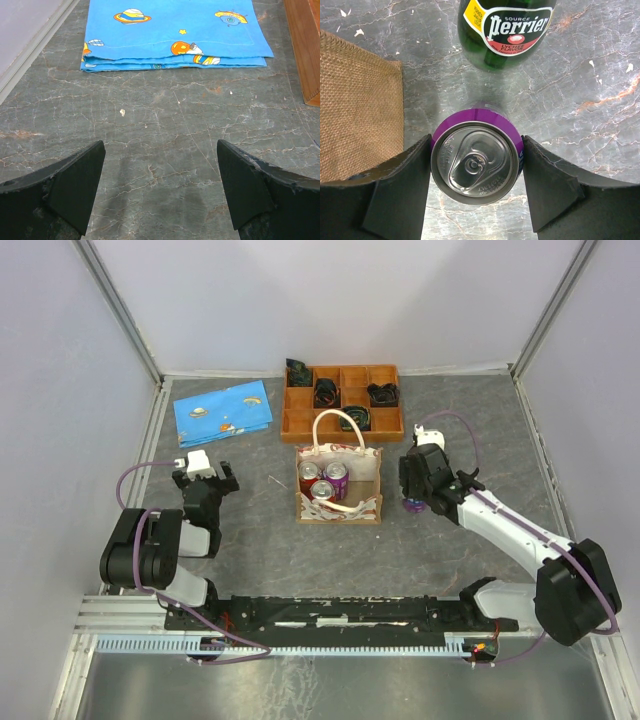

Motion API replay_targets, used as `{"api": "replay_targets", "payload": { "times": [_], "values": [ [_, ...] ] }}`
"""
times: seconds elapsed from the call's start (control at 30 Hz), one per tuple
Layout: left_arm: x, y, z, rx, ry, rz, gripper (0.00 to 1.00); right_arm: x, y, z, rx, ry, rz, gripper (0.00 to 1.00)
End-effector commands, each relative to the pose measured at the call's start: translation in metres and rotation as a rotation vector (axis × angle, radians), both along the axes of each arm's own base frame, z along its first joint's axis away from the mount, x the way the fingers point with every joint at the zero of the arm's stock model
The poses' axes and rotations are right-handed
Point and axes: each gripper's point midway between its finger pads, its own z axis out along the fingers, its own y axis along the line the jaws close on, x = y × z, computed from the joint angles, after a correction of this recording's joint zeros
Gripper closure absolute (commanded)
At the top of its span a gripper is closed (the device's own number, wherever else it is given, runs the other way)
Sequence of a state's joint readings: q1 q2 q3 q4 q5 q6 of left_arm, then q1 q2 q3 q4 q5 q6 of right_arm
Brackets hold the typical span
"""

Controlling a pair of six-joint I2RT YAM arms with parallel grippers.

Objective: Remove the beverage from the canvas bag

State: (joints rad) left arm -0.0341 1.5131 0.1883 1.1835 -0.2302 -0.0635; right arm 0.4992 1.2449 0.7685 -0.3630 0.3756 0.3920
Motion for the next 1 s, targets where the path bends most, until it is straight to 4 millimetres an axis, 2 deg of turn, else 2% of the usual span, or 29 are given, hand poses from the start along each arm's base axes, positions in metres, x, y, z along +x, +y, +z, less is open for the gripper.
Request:
{"api": "replay_targets", "payload": {
  "times": [0.0,0.13,0.17,0.3,0.4,0.5,0.63,0.77,0.83,0.93,0.97],
  "values": [
    [0.009,0.002,0.016,0.004,-0.057,0.011,0.01,0.016,0.003,0.016,0.054,-0.097,-0.051,0.59],
    [0.009,0.002,0.016,0.003,-0.056,0.009,0.01,0.014,-0.003,0.01,0.035,-0.082,-0.083,0.12],
    [0.009,0.002,0.016,0.003,-0.058,0.011,0.01,0.013,-0.005,0.009,0.026,-0.076,-0.091,0.03],
    [0.009,0.002,0.016,0.003,-0.057,0.01,0.01,0.011,-0.01,0.012,0.007,-0.071,-0.102,0.01],
    [0.009,0.002,0.016,0.003,-0.058,0.01,0.01,0.012,-0.011,0.026,0.015,-0.099,-0.106,0.01],
    [0.009,0.002,0.017,0.003,-0.059,0.011,0.01,0.012,-0.009,0.053,0.041,-0.15,-0.094,0.01],
    [0.008,0.002,0.015,0.003,-0.055,0.011,0.01,0.014,0.004,0.101,0.094,-0.245,-0.029,0.01],
    [0.009,0.002,0.016,0.003,-0.056,0.01,0.01,0.014,0.031,0.14,0.116,-0.319,0.078,0.01],
    [0.009,0.002,0.016,0.003,-0.058,0.01,0.01,0.015,0.05,0.153,0.116,-0.339,0.14,0.01],
    [0.009,0.002,0.016,0.003,-0.058,0.011,0.01,0.019,0.08,0.16,0.138,-0.32,0.227,0.02],
    [0.009,0.002,0.016,0.003,-0.055,0.011,0.01,0.021,0.092,0.155,0.139,-0.298,0.257,0.04]
  ]
}}
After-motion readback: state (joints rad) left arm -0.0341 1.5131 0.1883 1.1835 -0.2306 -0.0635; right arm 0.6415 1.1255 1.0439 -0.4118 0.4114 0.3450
